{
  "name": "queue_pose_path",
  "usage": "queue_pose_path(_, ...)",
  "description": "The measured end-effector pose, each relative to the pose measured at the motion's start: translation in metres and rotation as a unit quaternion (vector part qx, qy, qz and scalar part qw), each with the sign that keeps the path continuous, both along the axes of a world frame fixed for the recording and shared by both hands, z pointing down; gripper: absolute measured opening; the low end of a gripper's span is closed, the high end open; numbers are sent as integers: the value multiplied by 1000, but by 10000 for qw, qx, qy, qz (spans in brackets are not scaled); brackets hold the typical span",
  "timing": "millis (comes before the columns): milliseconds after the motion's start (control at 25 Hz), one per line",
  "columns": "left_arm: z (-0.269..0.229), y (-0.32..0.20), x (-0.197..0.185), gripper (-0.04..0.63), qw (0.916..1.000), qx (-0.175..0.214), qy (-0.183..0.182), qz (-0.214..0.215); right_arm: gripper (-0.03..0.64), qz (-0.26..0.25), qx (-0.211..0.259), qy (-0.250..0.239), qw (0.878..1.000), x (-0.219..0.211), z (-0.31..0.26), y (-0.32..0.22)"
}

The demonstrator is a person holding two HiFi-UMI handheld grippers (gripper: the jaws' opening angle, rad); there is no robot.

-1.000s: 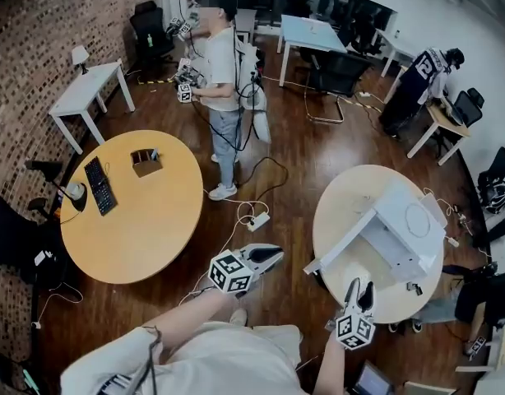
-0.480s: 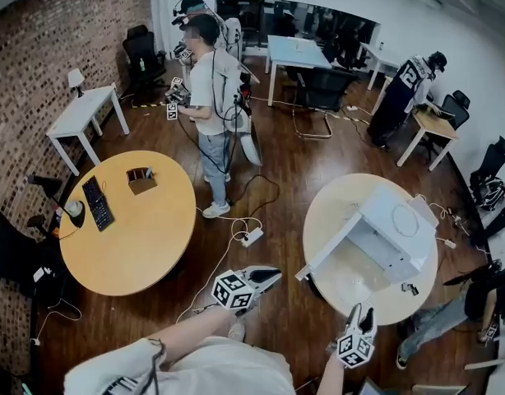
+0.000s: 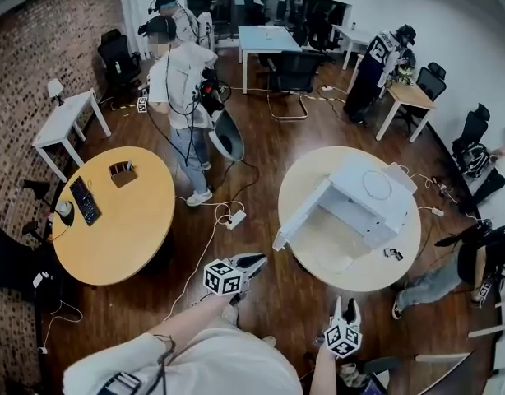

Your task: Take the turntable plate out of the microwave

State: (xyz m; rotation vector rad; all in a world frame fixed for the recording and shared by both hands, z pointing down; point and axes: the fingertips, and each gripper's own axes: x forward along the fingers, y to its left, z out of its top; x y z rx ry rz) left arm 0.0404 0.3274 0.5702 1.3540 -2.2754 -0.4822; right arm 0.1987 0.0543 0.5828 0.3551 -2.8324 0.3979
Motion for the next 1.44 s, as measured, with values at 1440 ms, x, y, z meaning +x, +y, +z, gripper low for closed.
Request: queue_pose_path(1440,-27,11,6,35,9996,259,-48,101,127,-146,-117,-283,9994,2,-27,22)
